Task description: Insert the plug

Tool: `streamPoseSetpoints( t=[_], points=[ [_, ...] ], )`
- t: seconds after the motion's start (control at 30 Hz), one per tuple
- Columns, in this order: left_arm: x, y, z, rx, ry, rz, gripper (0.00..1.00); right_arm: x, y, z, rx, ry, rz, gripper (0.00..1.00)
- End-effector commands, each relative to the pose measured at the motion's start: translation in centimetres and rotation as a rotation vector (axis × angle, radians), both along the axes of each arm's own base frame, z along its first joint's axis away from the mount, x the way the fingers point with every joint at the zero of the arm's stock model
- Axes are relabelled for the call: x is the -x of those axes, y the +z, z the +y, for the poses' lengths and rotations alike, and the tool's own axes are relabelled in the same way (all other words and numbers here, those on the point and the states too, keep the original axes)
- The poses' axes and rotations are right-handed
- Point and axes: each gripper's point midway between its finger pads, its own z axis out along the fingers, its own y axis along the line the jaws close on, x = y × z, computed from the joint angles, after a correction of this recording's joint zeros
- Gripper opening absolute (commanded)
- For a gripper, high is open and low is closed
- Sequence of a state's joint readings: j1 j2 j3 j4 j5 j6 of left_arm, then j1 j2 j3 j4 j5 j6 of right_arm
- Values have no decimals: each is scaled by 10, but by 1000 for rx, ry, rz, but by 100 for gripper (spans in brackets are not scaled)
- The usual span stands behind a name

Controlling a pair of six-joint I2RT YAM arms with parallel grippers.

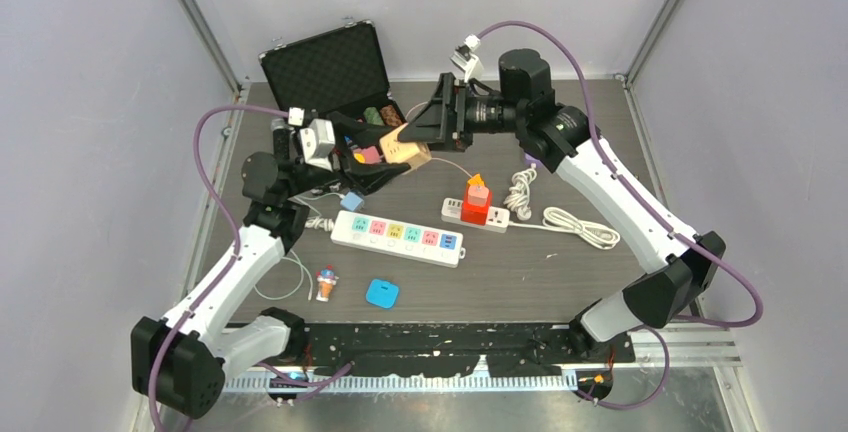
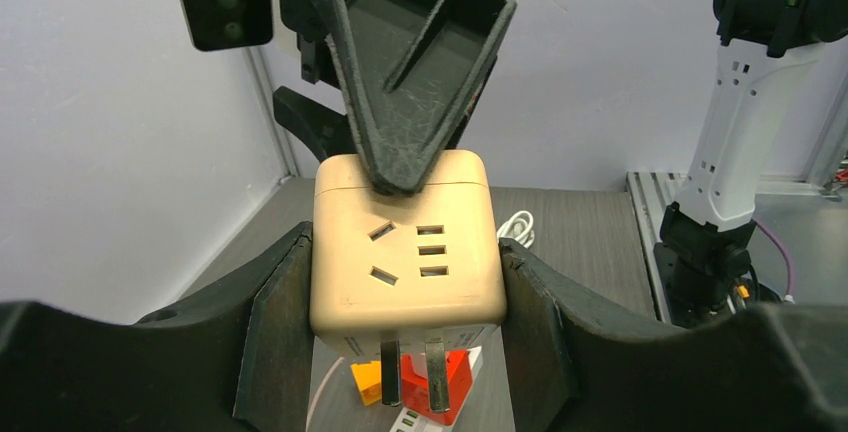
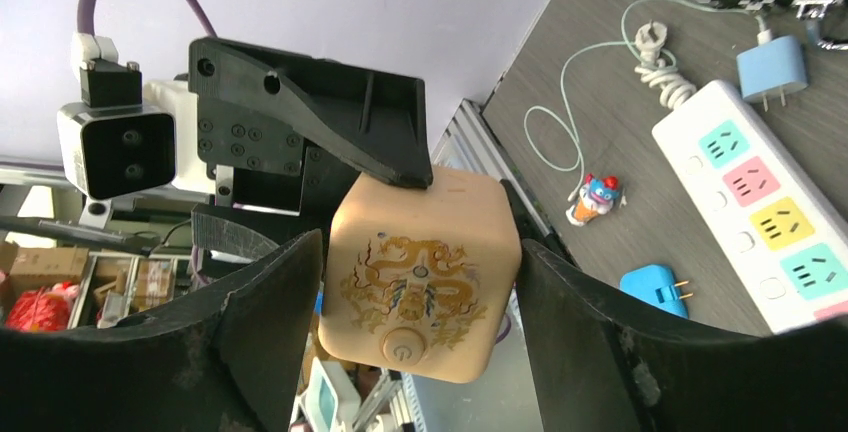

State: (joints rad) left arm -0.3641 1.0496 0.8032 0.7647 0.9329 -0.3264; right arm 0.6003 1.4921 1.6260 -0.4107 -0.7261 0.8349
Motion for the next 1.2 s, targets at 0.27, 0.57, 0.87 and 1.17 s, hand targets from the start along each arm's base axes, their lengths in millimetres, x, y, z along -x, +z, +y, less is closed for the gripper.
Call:
streamPoseSetpoints(
  t=[0.27, 0.57, 0.87, 1.17],
  points=[
    [3, 30, 7, 16, 71, -105, 1, 17, 18, 4, -37, 102, -16, 49],
    [-15, 14, 18, 4, 204, 16, 99, -4, -1, -6, 65, -49, -38, 6],
    [-52, -93, 111, -187, 845, 505, 100, -51, -94, -60, 489, -510, -66, 5],
    [-28, -142, 178, -266, 1179, 683, 100, -18, -174, -35, 785, -527, -36, 5]
  ],
)
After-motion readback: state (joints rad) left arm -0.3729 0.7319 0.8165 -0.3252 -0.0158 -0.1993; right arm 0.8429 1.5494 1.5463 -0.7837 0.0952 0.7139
